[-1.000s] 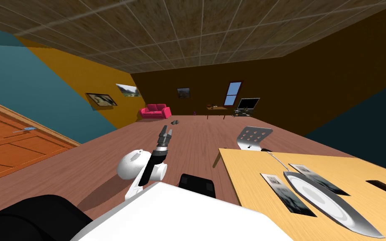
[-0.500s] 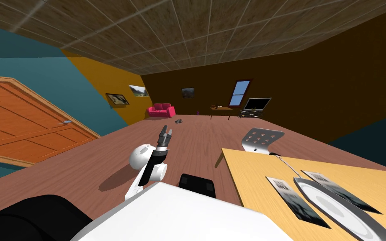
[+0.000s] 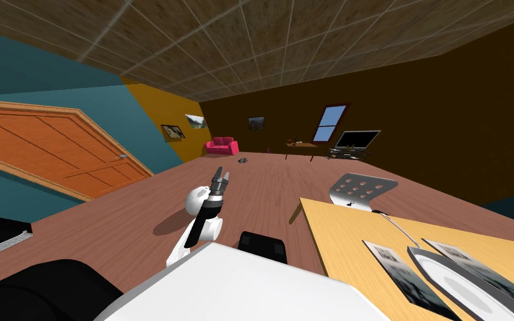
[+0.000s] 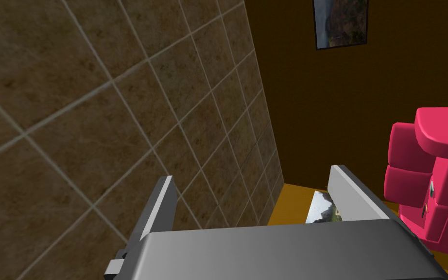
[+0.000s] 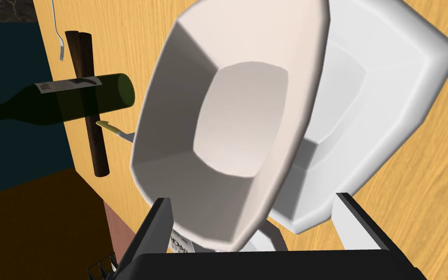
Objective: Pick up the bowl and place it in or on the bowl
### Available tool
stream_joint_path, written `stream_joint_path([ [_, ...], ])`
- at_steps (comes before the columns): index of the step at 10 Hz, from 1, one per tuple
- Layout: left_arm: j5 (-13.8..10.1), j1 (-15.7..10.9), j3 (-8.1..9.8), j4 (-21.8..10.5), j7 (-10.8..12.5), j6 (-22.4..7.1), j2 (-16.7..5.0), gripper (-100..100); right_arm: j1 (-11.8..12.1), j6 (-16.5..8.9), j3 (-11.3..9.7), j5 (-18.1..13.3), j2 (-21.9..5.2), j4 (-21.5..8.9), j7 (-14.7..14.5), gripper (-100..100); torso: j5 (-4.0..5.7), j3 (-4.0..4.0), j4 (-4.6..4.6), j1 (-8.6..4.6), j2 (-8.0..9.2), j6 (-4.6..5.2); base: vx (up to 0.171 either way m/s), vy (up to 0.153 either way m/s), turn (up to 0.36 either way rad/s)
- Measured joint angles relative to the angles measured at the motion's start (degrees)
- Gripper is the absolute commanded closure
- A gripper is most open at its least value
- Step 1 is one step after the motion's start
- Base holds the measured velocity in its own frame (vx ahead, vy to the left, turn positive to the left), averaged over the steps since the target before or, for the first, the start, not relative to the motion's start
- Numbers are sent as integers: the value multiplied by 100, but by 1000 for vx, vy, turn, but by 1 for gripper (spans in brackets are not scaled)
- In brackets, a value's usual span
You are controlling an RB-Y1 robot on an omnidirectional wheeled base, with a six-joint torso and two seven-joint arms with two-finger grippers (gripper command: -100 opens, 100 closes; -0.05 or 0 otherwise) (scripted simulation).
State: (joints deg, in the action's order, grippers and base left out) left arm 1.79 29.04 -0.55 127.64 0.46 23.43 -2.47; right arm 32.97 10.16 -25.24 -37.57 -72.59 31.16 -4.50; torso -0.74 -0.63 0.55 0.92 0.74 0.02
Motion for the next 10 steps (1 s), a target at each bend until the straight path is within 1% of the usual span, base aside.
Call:
stream_joint_path([
  [1,0,1,1,0,0,0,0,0,28,-44,-77,3,-28,21,218,-100,2,-1,1,-1,-1,7,-100,39,225],
  [2,0,0,0,0,0,0,0,0,30,-21,-180,-12,-41,-61,374,-100,0,-2,1,7,3,1,-87,28,152],
  [3,0,1,0,0,0,0,0,0,118,-28,-188,2,-60,-28,513,-100,0,-2,1,5,1,7,-34,5,-20],
  [4,0,2,1,0,0,0,0,0,138,-47,-219,5,-75,-1,634,-100,2,5,-1,-3,-11,10,-9,2,-14],
  [5,0,2,1,0,0,0,0,0,139,-51,-224,5,-76,0,660,0,3,11,-4,-6,-22,7,0,0,0],
  [10,0,2,1,0,0,0,0,0,140,-51,-224,5,-76,0,658,0,4,17,-6,-8,-31,7,0,0,0],
])
